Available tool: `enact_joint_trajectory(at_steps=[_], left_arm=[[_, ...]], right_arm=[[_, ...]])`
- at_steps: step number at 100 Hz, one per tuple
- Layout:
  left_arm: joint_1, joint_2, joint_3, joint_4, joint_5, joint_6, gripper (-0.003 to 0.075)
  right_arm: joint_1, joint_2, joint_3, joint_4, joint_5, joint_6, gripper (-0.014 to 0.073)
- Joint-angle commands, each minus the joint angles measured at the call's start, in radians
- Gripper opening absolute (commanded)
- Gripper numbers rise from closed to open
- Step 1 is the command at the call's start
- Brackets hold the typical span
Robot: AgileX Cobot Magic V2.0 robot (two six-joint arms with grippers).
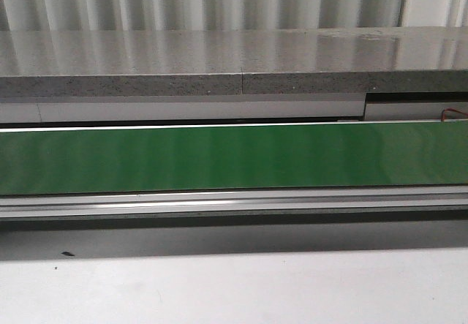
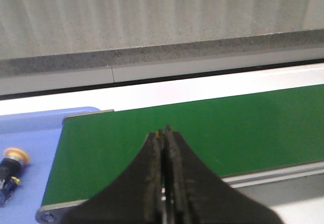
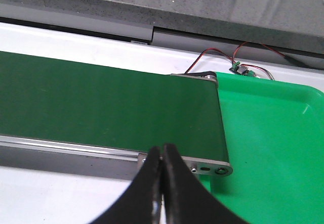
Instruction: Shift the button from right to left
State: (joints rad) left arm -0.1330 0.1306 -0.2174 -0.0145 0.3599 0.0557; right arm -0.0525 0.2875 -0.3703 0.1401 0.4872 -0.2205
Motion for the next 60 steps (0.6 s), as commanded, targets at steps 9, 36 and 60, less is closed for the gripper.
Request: enact_joint_trajectory(at_steps=[9,36,60], left_arm=[[-0.008,-0.040,0.064,0.042,-0.224,-0.003,-0.0021],[0.022,-0.168,0.264,0.044,-0.360,-0.003,-0.0021],[0.022,-0.166,0.259,0.036,-0.277,-0.003,-0.0021]], right_arm=[[-0.001,0.007,-0.028,0.009,-0.074,-0.008,-0.0067],[-0.001,0.007,-0.028,0.009,-0.074,-0.008,-0.0067],[-0.001,0.008,-0.028,0.009,-0.076,-0.008,-0.0067]])
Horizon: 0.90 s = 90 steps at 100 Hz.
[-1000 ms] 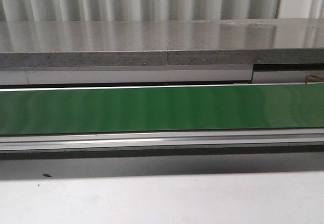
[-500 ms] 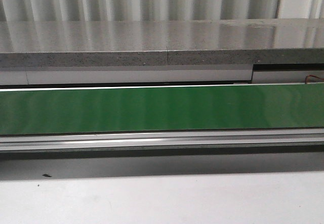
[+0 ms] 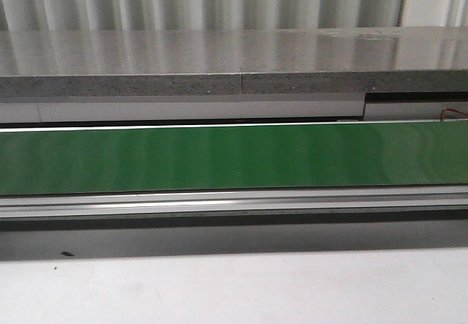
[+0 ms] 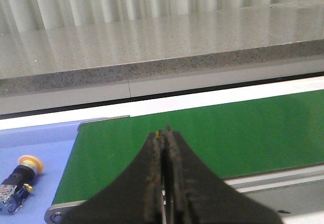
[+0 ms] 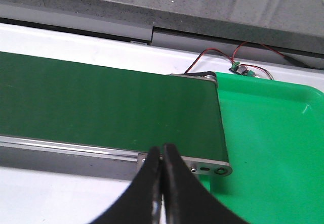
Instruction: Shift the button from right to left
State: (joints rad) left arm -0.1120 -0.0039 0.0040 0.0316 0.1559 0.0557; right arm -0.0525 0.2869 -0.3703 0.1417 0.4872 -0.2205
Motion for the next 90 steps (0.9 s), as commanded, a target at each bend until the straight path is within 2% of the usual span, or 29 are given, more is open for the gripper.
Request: enact_joint_trajectory(at_steps=[1,68,80,90], left_arm=[[0.001,-0.031,0.037,-0.010,-0.073,-0.003,-0.0021],[0.001,-0.031,0.037,-0.010,-0.073,-0.003,-0.0021],[0.001,-0.031,0.037,-0.010,-0.073,-0.003,-0.0021],[0.001,-0.031,0.037,-0.010,-0.073,-0.003,-0.0020]], right_arm=[[-0.001,0.009,-0.028,0.007,-0.076,-0.008,-0.0067],[-0.001,0.009,-0.028,0.007,-0.076,-0.008,-0.0067],[-0.002,0.009,-0.020,-0.073,-0.098,-0.008,-0.0067],[-0.003,-0.008,0.004,-0.079,-0.119,-0.008,-0.0067]])
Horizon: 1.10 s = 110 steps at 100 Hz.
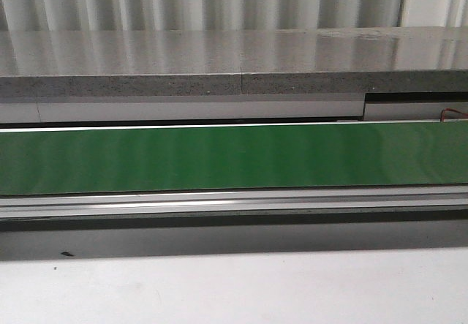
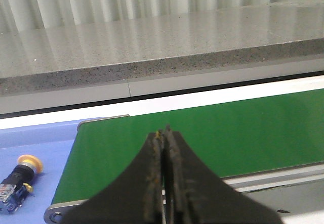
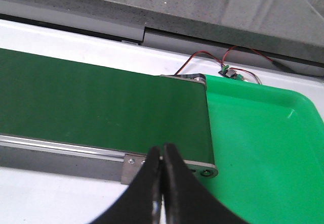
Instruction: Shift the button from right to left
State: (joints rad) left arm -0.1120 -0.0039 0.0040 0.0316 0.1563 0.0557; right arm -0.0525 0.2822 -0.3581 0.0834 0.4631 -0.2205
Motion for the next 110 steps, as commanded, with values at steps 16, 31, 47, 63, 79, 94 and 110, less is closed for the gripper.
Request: enact_joint_trajectory(at_steps=[16,31,47,63,79,94,110], left_arm=[[0.001,-0.031,0.037,-0.010,-0.074,-0.003,-0.0021],[0.001,-0.031,0.037,-0.010,-0.074,-0.003,-0.0021],[0.001,-0.031,0.037,-0.010,-0.074,-0.003,-0.0020],[0.001,-0.031,0.037,-0.010,-0.074,-0.003,-0.0021],[0.001,-0.031,0.037,-0.010,-0.074,-0.003,-0.0020],[0.001,-0.031,0.037,-0.010,-0.074,-0.003,-0.0021],[0.001,-0.031,0.037,-0.010,-0.074,-0.003,-0.0021]], right_arm=[[-0.002,-0.053,0.063,-0.021,-0.201,0.012,-0.0067],[-0.002,-0.109,0.172,-0.100,-0.409,0.192,-0.0067],[-0.002,-0.189,0.288,-0.232,-0.503,0.413,-0.0067],[-0.002,-0.308,0.367,-0.235,-0.488,0.419,-0.0067],[-0.001,-0.313,0.365,-0.254,-0.457,0.419,-0.0067],[-0.001,-0.313,0.365,-0.254,-0.473,0.419,-0.0067],[-0.001,-0.313,0.365,-0.254,-0.473,0.419,-0.0067]])
